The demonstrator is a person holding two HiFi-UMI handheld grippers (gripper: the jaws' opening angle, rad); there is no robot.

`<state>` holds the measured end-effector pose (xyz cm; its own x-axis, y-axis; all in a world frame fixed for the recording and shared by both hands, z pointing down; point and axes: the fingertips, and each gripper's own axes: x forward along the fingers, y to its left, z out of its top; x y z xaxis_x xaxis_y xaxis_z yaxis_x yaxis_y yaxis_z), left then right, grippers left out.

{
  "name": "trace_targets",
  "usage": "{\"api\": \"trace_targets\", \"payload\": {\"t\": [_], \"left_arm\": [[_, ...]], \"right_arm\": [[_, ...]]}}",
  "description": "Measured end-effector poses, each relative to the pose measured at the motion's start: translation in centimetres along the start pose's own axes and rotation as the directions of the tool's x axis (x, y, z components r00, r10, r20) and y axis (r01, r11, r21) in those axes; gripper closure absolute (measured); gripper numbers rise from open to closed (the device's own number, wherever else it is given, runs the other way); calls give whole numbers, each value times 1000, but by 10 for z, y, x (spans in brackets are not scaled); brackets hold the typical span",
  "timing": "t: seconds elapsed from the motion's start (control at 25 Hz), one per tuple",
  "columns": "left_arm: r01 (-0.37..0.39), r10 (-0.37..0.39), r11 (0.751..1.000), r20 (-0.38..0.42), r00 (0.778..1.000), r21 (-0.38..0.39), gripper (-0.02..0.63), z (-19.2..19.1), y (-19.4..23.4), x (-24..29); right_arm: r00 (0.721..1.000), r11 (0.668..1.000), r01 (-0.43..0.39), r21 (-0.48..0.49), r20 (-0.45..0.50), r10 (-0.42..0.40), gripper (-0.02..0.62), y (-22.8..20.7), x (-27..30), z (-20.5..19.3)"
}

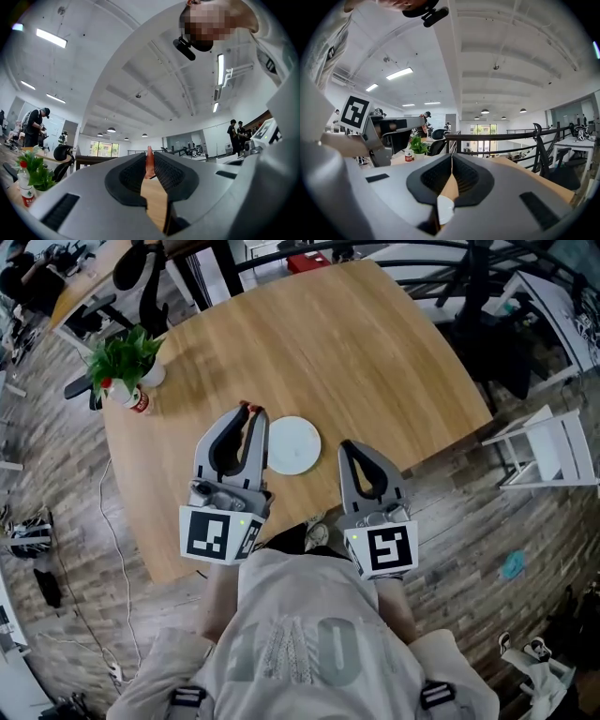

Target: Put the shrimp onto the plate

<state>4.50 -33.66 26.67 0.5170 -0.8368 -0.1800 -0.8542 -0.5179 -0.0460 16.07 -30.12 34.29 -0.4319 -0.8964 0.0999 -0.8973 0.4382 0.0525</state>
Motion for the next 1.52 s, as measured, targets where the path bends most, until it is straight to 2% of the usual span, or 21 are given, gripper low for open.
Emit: {"api": "trace_targets", "payload": {"t": [0.12,0.28,0.44,0.56,0.72,0.96,1.0,1.16,1.36,1.52], "left_arm": [[-8,8,1000,-4,1000,-3,546,-5,7,10],[-27,26,1000,-56,998,-13,546,-25,15,18],[-35,29,999,-154,988,-36,546,-61,21,24],[-43,24,997,-261,965,-68,546,-102,20,27],[-44,-5,993,-421,907,-107,546,-160,17,28],[-51,-61,986,-628,776,-159,546,-234,10,18],[-54,-67,985,-649,758,-165,546,-243,10,16],[-65,-81,982,-698,712,-179,546,-269,7,7],[-62,-105,981,-769,630,-185,546,-297,2,-2],[-60,-120,980,-799,589,-190,546,-308,-1,-5]], "right_arm": [[1000,1000,-14,-25,-1,14,575,-4,11,4],[999,999,-33,-23,-14,33,575,-5,26,3],[997,998,-58,-21,-49,57,575,-1,40,-4],[995,998,-66,-8,-80,65,574,-1,44,-13],[992,998,-55,8,-115,56,575,-9,50,-27],[984,999,-26,39,-177,33,574,-21,55,-50],[982,999,-26,42,-184,33,575,-21,56,-52],[978,998,-40,45,-205,48,575,-19,62,-60],[973,997,-56,49,-221,65,575,-16,66,-64],[969,997,-70,35,-233,76,575,-17,70,-68]]}}
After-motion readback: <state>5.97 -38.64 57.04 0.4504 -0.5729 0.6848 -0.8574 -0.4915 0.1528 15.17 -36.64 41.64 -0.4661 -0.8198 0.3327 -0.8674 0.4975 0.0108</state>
